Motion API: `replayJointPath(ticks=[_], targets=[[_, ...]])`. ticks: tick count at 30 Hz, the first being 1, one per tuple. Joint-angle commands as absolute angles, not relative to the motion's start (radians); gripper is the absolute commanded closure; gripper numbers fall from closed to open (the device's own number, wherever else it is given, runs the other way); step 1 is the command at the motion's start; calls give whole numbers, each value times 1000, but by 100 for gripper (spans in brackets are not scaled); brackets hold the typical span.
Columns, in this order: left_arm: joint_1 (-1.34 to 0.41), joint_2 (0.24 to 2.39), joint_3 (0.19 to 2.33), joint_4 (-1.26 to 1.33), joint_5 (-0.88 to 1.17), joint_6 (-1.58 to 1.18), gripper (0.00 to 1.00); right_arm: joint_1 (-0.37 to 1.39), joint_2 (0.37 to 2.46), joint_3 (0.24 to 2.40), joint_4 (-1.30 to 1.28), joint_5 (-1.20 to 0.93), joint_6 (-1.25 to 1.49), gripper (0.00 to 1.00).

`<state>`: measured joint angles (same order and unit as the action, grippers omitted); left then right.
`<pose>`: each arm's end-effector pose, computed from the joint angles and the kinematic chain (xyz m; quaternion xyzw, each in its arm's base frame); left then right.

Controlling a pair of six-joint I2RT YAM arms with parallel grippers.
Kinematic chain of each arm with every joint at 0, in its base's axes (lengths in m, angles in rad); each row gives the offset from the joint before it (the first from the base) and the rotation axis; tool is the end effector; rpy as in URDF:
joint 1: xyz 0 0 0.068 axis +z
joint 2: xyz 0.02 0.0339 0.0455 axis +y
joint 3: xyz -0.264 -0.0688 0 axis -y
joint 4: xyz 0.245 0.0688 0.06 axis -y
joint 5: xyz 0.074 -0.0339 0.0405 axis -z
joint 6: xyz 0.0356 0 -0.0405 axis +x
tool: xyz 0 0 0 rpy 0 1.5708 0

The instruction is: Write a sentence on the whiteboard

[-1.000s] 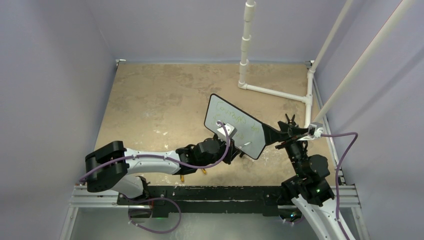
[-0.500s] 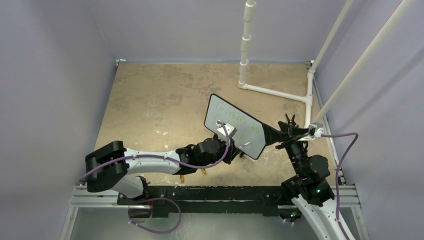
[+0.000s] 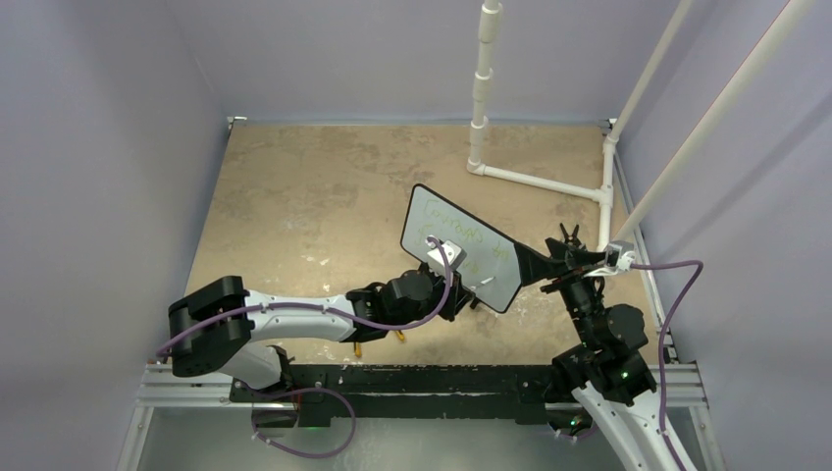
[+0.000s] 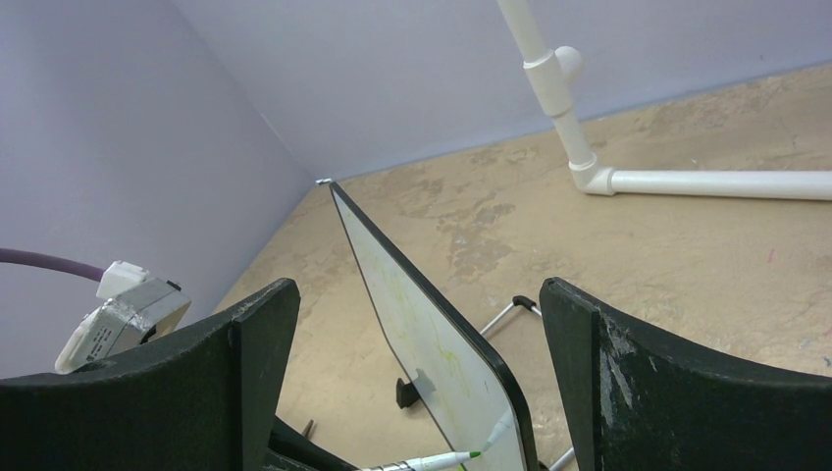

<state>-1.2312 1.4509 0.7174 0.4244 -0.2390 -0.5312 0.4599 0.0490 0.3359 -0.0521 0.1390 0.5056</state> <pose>0.1126 -0.2933 0.2231 0.2089 0.7773 -0.3906 0.4469 0.0744 0.0313 0.2787 0.0686 0.6165 0.3255 0.7136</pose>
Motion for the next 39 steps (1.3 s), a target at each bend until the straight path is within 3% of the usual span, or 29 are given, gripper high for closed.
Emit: replayJointPath(ticks=[1, 39], targets=[[-1235, 1459, 757, 428, -235, -541, 100, 465, 35, 334, -37, 145, 512, 5], [-1235, 1489, 765, 435, -198, -537, 100, 465, 32, 333, -38, 144, 514, 5]])
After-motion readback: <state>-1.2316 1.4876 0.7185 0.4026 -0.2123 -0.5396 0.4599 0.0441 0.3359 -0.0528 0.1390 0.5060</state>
